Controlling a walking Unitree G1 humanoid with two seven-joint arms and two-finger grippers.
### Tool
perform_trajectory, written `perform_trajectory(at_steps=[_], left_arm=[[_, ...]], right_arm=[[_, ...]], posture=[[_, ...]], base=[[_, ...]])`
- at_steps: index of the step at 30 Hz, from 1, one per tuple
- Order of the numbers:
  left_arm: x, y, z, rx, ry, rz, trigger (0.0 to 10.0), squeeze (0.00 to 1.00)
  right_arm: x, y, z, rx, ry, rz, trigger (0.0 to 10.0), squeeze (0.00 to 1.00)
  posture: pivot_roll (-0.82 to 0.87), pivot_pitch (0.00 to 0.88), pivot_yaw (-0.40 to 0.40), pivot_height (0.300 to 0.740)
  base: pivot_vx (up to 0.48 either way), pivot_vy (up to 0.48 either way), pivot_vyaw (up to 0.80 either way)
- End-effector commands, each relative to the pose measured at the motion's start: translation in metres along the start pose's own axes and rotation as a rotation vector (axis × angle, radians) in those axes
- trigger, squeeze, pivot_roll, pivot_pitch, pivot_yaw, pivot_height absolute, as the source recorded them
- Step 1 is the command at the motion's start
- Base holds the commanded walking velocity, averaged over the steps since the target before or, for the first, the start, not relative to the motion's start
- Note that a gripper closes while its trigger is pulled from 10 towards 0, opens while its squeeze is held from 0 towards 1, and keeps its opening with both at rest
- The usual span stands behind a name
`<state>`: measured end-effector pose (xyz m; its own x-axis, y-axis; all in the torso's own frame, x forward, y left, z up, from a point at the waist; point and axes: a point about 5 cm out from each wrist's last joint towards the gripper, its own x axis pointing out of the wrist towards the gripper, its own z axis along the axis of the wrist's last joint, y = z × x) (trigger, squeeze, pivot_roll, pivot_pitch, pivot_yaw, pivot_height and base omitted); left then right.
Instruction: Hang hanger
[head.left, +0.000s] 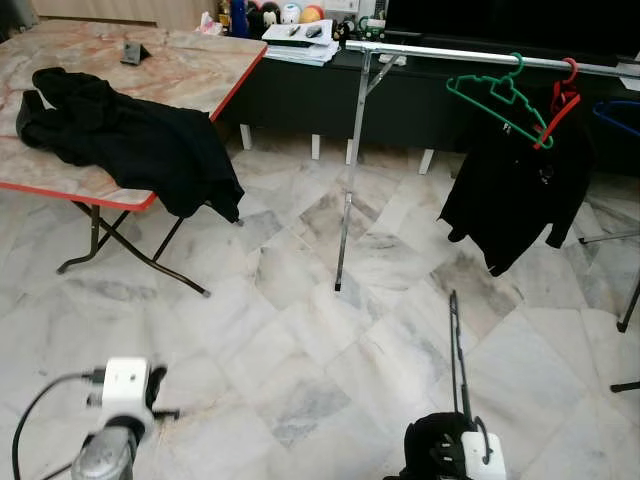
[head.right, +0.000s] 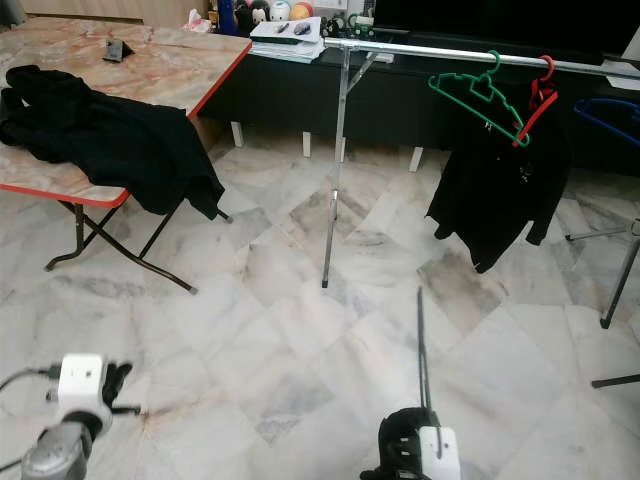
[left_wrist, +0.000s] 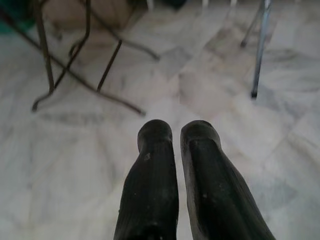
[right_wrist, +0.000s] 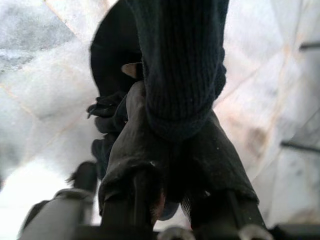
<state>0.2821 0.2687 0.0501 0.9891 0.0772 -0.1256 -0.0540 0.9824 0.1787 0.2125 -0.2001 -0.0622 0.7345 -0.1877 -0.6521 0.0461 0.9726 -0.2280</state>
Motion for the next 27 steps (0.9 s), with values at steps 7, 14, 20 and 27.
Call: perform_trajectory(at_steps=[7, 14, 20, 27], left_arm=[[0.007, -0.018, 0.028, 0.060, -0.102, -0.152, 10.0, 0.00], [0.005, -0.033, 0.037, 0.093, -0.120, -0.244, 10.0, 0.00], [-0.001, -0.043, 0.045, 0.199, -0.112, -0.398, 10.0, 0.00], [-0.011, -0.053, 0.048, 0.326, -0.014, -0.649, 10.0, 0.00]], right_arm=[[0.009, -0.068, 0.186, -0.201, -0.495, -0.013, 10.0, 0.00], [0.013, -0.077, 0.186, -0.171, -0.399, -0.013, 10.0, 0.00], [0.006, -0.064, 0.214, -0.353, -0.425, 0.173, 10.0, 0.00], [-0.009, -0.034, 0.250, -0.715, -0.439, 0.477, 10.0, 0.00]], posture=[[0.08, 0.169, -0.010, 0.740], [0.09, 0.179, -0.017, 0.740], [0.09, 0.183, -0.011, 0.740], [0.10, 0.168, -0.026, 0.740]], base=[[0.000, 0.000, 0.00], [0.000, 0.000, 0.00], [0.000, 0.000, 0.00], [0.000, 0.000, 0.00]])
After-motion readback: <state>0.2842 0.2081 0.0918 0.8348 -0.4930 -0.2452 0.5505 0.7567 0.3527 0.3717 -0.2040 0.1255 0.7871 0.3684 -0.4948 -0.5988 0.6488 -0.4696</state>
